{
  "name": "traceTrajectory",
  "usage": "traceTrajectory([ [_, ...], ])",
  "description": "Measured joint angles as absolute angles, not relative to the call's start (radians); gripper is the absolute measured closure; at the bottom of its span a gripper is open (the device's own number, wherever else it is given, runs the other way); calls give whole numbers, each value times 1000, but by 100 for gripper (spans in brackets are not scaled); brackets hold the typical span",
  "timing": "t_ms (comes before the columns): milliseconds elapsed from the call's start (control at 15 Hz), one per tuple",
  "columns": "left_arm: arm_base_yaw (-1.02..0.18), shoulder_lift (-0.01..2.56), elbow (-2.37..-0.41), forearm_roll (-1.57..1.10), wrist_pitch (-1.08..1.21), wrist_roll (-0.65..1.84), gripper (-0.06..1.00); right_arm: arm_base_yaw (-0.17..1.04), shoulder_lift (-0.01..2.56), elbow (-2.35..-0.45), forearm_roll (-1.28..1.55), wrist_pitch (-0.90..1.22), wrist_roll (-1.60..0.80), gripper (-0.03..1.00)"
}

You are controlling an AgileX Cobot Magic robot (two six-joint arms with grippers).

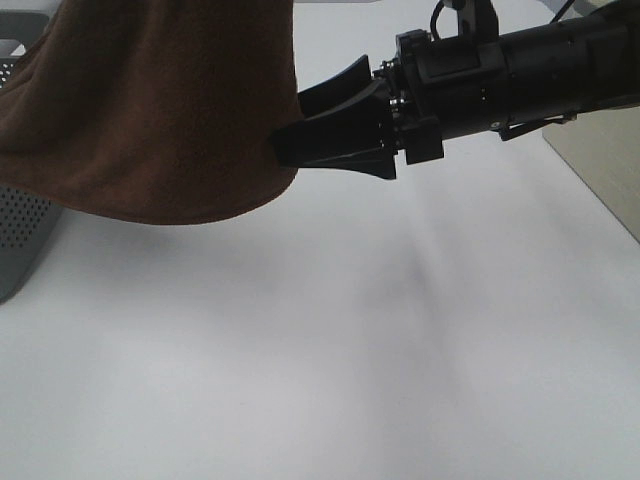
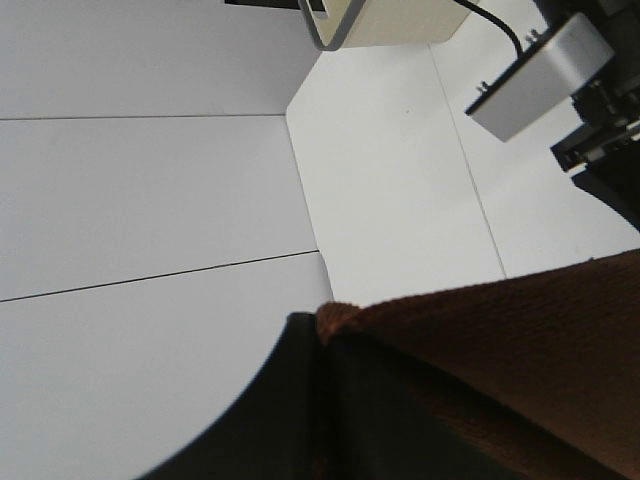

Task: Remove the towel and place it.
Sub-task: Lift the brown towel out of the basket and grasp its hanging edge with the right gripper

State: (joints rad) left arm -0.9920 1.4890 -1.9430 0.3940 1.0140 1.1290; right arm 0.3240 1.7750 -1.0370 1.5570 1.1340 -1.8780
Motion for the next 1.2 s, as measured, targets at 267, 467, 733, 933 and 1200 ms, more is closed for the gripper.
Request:
traceTrajectory([
  [267, -992, 1519, -1943, 415, 998, 1129, 94, 390, 1780, -1038, 1528, 1208, -1889, 21],
  [467, -992, 1533, -1943, 484, 998, 1059, 94, 395, 1778, -1038, 1461, 1211, -1867, 25],
  [733, -992, 1535, -1943, 496, 1005, 1005, 94, 395, 1729, -1040, 1449, 1212, -1846, 48],
  [933, -992, 1538, -1943, 496, 1024, 1002, 94, 395, 1717, -1040, 1448, 1211, -1805, 68],
  [1200, -992, 1538, -1943, 496, 1025, 961, 94, 395, 1717, -1040, 1418, 1211, -1775, 96],
])
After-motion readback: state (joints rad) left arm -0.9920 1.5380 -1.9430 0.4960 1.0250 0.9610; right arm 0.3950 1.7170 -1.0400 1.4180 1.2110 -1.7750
